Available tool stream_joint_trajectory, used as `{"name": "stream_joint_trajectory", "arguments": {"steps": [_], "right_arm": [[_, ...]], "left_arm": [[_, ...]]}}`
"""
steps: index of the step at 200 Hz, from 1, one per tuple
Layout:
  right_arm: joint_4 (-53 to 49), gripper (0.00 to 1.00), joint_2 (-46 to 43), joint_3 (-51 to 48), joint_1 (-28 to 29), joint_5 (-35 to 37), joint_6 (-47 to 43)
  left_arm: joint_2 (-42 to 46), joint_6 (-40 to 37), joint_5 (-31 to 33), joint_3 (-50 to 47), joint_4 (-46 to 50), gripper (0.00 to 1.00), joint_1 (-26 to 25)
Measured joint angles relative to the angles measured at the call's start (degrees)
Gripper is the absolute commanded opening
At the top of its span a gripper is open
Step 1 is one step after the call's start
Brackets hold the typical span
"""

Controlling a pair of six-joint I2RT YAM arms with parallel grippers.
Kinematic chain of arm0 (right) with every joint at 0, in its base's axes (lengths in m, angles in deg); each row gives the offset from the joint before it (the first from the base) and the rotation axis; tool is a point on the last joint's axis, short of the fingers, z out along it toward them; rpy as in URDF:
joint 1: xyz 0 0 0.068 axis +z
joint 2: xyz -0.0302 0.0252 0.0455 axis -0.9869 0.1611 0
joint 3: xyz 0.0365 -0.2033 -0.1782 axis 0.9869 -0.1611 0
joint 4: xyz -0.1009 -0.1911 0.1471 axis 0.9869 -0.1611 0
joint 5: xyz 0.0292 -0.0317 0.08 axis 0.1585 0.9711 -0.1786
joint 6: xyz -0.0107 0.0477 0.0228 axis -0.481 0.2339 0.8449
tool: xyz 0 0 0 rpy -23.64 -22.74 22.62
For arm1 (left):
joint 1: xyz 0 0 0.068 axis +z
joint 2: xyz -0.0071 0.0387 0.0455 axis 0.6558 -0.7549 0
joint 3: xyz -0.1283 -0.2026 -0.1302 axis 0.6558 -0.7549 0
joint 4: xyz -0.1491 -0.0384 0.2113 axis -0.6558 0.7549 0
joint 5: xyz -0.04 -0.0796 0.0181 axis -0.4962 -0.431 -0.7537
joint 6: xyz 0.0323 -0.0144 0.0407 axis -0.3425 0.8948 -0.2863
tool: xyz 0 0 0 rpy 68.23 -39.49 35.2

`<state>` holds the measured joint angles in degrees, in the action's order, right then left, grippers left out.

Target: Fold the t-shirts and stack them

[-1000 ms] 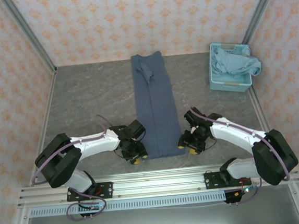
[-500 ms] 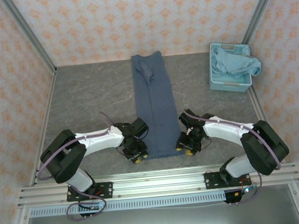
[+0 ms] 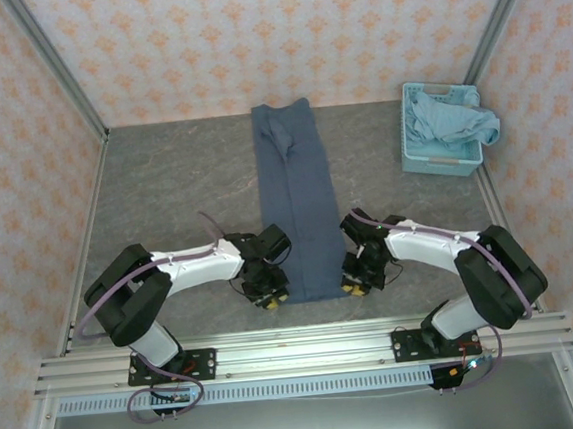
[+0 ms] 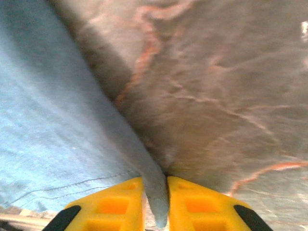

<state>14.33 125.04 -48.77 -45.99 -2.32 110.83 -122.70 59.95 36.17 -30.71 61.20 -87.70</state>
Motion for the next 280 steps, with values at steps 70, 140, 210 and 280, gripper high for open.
{"name": "stream_joint_trajectory", "arguments": {"steps": [70,140,210,280], "right_arm": [[-1.1,0.0,-2.5,0.8,0.3,-0.5,-0.5],[-10.4,0.0,-12.7,0.8,3.7,-3.2,-2.0],[-16.9,0.0,-14.7,11.2,2.7,2.7,-0.9],[-16.1,0.0,0.1,25.5,-3.9,8.8,-2.3]], "left_arm": [[1.8,-1.9,4.5,0.7,-4.5,0.0,-0.4],[13.6,-4.3,2.0,-4.7,0.7,0.0,-4.8],[21.4,-1.0,7.4,-1.7,3.4,0.0,-2.7],[9.0,-4.7,10.1,14.4,3.6,0.0,9.1]]}}
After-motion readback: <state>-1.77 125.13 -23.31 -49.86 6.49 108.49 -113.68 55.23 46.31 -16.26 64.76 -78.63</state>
